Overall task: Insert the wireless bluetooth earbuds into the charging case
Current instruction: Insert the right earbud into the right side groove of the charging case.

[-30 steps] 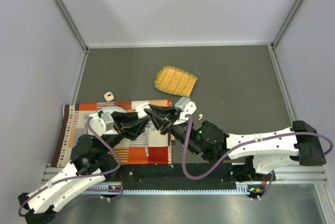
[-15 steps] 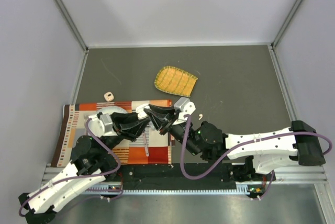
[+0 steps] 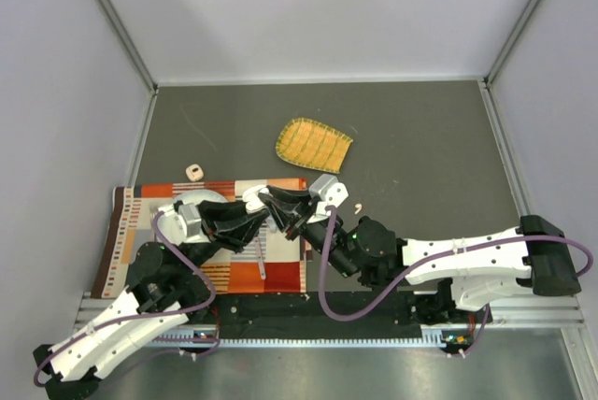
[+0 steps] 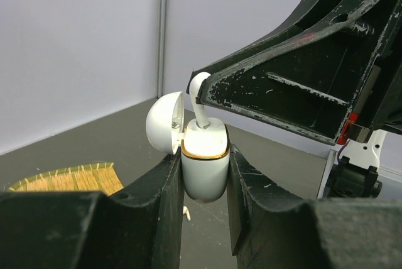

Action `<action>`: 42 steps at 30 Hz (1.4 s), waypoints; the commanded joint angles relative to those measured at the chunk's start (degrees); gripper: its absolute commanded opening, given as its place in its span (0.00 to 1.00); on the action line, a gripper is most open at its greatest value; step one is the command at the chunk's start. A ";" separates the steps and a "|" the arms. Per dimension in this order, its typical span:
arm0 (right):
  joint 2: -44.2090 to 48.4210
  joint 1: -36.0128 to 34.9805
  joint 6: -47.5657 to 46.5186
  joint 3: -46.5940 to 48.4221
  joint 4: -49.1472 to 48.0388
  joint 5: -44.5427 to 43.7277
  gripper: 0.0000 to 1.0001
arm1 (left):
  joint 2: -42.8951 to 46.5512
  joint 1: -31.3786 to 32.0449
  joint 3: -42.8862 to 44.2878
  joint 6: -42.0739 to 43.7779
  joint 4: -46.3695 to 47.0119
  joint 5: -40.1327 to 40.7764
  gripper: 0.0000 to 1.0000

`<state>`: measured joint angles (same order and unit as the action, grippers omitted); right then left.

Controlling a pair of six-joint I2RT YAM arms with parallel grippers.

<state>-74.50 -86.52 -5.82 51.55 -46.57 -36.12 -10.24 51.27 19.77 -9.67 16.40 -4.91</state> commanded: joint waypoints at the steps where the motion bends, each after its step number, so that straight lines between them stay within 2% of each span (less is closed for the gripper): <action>1: 0.67 -0.93 -0.24 1.27 1.73 1.40 0.00 | 0.75 0.06 0.36 0.62 3.02 0.07 0.00; 8: 1.46 -0.93 -0.24 0.83 4.38 2.28 0.00 | 1.63 0.15 0.45 1.15 2.23 1.13 0.00; 21: 1.38 -0.93 -5.69 2.50 9.38 2.98 0.00 | 2.15 0.15 0.71 1.76 1.00 2.09 0.00; 42: 3.22 -0.93 -5.77 2.15 14.22 3.69 0.00 | 2.51 0.15 0.88 2.38 0.12 3.32 0.00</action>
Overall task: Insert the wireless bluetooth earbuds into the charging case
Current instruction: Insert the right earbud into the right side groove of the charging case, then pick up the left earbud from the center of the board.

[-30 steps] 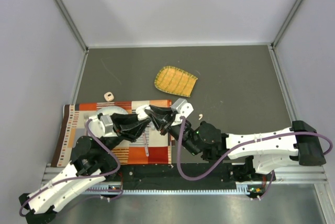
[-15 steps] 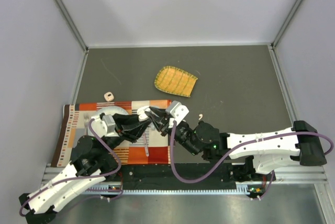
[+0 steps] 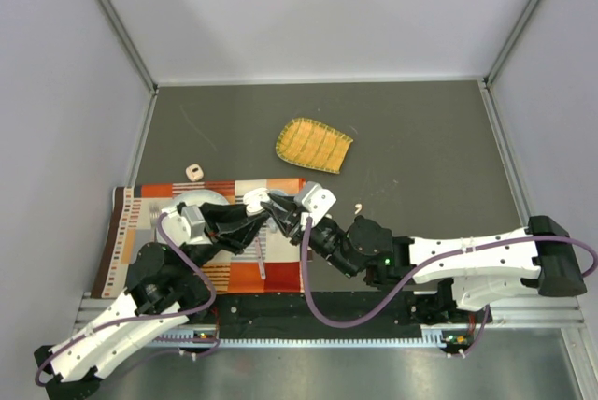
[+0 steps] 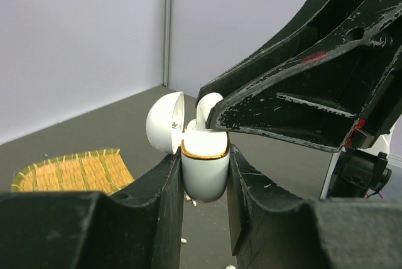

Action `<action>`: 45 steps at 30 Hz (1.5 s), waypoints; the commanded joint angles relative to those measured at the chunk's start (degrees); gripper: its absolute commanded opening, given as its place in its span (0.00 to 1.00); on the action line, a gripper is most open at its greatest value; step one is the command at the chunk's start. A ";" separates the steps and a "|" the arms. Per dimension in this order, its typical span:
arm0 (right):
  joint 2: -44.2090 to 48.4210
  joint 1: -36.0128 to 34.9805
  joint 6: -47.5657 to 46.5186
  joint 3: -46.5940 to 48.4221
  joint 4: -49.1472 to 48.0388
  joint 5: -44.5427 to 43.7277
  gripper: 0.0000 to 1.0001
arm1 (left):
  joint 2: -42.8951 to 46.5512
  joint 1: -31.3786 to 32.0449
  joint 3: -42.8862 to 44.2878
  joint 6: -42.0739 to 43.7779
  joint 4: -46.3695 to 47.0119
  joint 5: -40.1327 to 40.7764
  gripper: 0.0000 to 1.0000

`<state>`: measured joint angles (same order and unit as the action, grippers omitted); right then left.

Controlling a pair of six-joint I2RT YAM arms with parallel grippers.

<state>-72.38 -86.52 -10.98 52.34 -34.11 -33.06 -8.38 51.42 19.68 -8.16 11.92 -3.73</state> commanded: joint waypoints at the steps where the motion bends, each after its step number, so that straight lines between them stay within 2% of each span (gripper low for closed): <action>1: 1.19 -0.93 -0.62 1.45 2.03 0.71 0.00 | 0.73 0.00 1.06 0.78 4.60 2.23 0.00; 5: 1.19 -1.02 0.34 2.07 3.87 0.80 0.02 | 0.82 -0.09 0.97 0.96 4.51 2.32 0.00; 8: 1.01 -1.02 1.22 3.38 7.12 0.98 0.28 | 0.65 -0.09 0.97 1.04 4.60 2.23 0.00; 10: 1.10 -0.93 2.01 4.43 8.70 0.11 0.35 | 0.47 0.00 1.06 1.04 4.51 2.15 0.00; 11: 1.01 -0.93 2.45 4.53 8.79 -0.07 0.44 | 0.47 -0.09 0.97 1.04 4.51 2.06 0.00; 13: 1.10 -0.93 2.81 4.88 9.06 -0.60 0.51 | 0.38 -0.09 0.97 0.96 4.43 1.97 0.00; 14: 1.27 -0.93 3.33 4.88 9.06 -0.78 0.60 | 0.38 -0.09 0.89 0.87 4.51 1.97 0.00; 17: 2.67 -0.93 4.73 4.97 8.27 -0.87 0.73 | 0.56 -0.09 0.88 0.78 4.07 2.06 0.00; 20: 4.61 -0.93 5.62 4.27 5.47 0.10 0.81 | 0.82 0.00 0.97 1.13 3.28 2.41 0.00; 23: 8.38 -0.93 5.88 3.13 2.83 0.10 0.84 | 1.52 0.00 1.23 1.75 1.70 2.93 0.00; 29: 15.51 -0.93 6.32 2.33 5.09 -6.74 0.90 | 3.19 0.00 1.41 3.07 -0.32 3.20 0.00; 32: 17.18 0.99 9.64 2.59 10.53 -14.64 0.92 | 3.46 0.00 1.85 3.50 -1.46 3.29 0.00; 33: 17.27 2.05 12.97 4.16 19.52 -19.36 0.93 | 3.55 0.00 1.94 3.51 -1.72 3.20 0.00; 35: 16.84 8.34 28.32 7.24 33.33 -20.29 0.95 | 3.81 -0.09 2.38 3.59 -2.08 3.29 0.00; 37: 16.31 13.81 44.11 11.20 53.60 -15.40 0.96 | 4.07 -0.09 2.82 3.51 -2.87 3.20 0.00; 38: 16.22 19.23 46.90 11.30 57.27 -11.71 0.97 | 4.51 -0.09 2.99 3.51 -3.22 3.20 0.00; 39: 16.30 21.20 49.63 10.77 59.75 -5.67 0.99 | 4.78 -0.09 3.25 3.51 -3.74 3.20 0.00; 40: 16.39 22.70 54.35 10.33 64.04 -3.79 0.99 | 4.95 -0.18 3.43 3.59 -4.10 4.94 0.00; 44: 14.04 26.31 60.37 8.40 71.26 0.97 0.99 | 6.18 -0.09 4.49 4.12 -7.26 5.57 0.00; 45: 13.06 27.53 60.46 7.70 72.07 4.63 0.99 | 6.45 -0.09 4.92 4.29 -7.96 5.92 0.00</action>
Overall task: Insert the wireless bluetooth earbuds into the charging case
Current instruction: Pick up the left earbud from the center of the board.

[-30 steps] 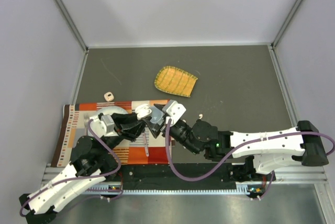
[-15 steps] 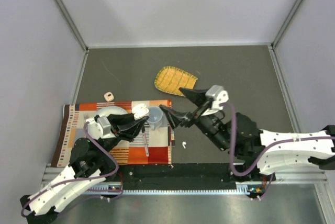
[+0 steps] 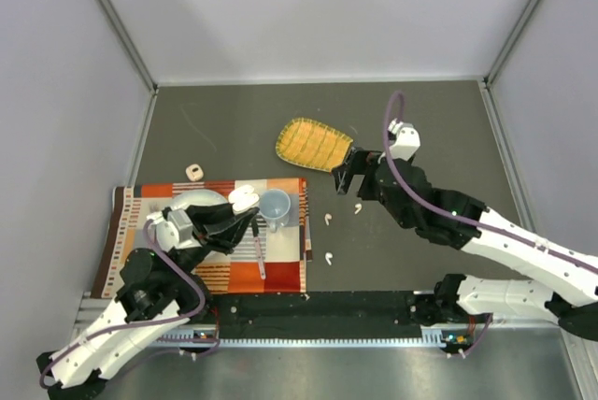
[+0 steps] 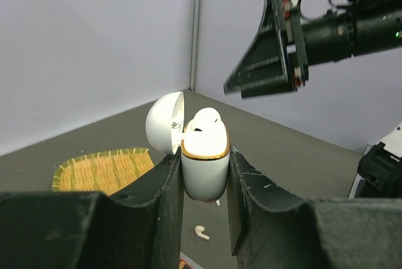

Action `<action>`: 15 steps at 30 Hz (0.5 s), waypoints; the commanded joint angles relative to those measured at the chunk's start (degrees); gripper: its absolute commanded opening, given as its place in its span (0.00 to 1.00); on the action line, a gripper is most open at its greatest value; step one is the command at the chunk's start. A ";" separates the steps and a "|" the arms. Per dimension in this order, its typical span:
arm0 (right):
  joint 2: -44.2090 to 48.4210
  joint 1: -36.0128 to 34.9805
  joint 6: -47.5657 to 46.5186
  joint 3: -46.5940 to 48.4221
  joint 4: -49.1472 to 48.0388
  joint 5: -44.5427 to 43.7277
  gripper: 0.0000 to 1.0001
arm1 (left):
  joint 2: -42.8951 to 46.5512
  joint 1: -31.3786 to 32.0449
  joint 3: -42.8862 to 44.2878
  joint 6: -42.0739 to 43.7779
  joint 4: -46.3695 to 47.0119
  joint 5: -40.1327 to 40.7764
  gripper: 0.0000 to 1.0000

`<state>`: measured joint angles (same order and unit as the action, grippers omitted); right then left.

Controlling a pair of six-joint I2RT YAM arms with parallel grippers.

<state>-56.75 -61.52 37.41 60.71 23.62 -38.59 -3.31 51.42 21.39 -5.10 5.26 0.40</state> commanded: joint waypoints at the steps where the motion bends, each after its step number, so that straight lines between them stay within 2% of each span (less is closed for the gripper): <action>1: -3.79 2.80 12.34 -1.03 14.87 12.20 0.99 | 1.64 -0.09 3.40 1.32 -2.26 2.05 0.00; 3: -7.99 2.98 12.25 -1.82 16.19 17.46 0.99 | 2.43 -0.09 3.57 1.32 -2.97 2.49 0.00; 7: -12.41 2.81 16.98 -4.98 16.73 22.50 0.99 | 4.63 -0.18 3.84 1.50 -4.46 3.81 0.00; 10: -13.03 2.37 20.76 -7.09 16.64 22.77 0.98 | 5.24 -0.09 4.10 1.32 -4.99 4.08 0.00; 15: -13.82 -1.49 25.51 -7.71 16.55 16.36 0.93 | 5.86 -0.09 3.84 1.15 -4.99 4.43 0.00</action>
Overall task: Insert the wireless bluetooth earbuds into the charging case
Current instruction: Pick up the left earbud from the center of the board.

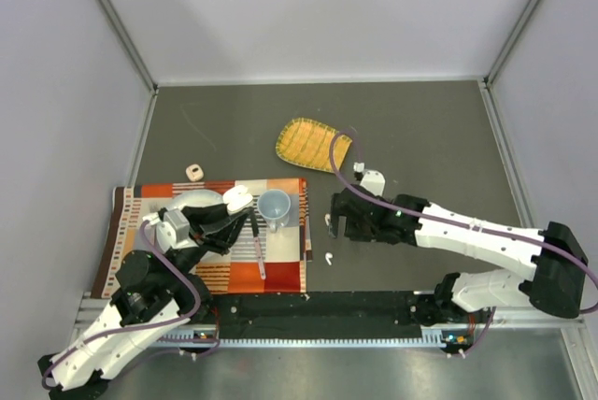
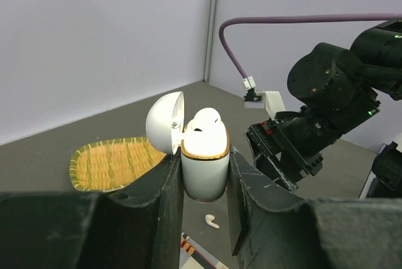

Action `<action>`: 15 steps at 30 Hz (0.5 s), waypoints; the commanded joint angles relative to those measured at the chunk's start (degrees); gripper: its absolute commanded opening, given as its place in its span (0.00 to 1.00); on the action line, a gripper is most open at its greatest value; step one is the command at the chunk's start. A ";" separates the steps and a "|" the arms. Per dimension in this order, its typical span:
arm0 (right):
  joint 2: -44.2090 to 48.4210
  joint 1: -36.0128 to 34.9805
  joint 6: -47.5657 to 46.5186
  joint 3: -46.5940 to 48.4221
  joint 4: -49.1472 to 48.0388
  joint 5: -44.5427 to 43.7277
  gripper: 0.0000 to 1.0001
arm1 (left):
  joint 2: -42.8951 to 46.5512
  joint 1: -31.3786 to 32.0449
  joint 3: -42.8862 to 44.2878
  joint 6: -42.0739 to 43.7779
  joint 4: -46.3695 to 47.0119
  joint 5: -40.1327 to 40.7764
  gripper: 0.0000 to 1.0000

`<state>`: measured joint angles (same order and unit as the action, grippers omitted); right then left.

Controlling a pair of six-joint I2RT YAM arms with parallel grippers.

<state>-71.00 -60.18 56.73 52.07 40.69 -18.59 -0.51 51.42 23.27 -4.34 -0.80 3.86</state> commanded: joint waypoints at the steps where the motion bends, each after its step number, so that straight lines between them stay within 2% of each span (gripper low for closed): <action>1: -0.53 -4.14 7.33 1.36 -0.35 -4.08 0.92 | 3.15 -0.09 1.96 0.38 1.06 1.06 0.00; 4: -4.12 -5.99 8.30 3.38 0.35 -5.31 0.91 | 2.89 -0.09 1.96 0.30 1.06 1.24 0.00; 6: -6.24 -6.88 9.97 5.40 2.02 -6.28 0.84 | 2.80 -0.09 1.96 0.21 1.06 1.24 0.00; 8: -9.49 -7.49 10.24 7.76 4.74 -5.67 0.85 | 2.62 -0.09 1.96 0.21 1.06 1.06 0.00; 10: -11.08 -8.54 11.20 8.57 6.15 -6.19 0.85 | 2.71 -0.18 1.87 0.12 0.97 1.15 0.00; 15: -13.54 -10.39 16.29 8.04 6.78 -7.52 0.78 | 3.06 -0.18 1.69 0.03 1.06 1.41 0.00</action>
<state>-83.53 -69.08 67.77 58.28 44.66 -23.62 -0.49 51.42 23.27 -4.34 -1.58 4.40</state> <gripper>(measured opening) 0.802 0.330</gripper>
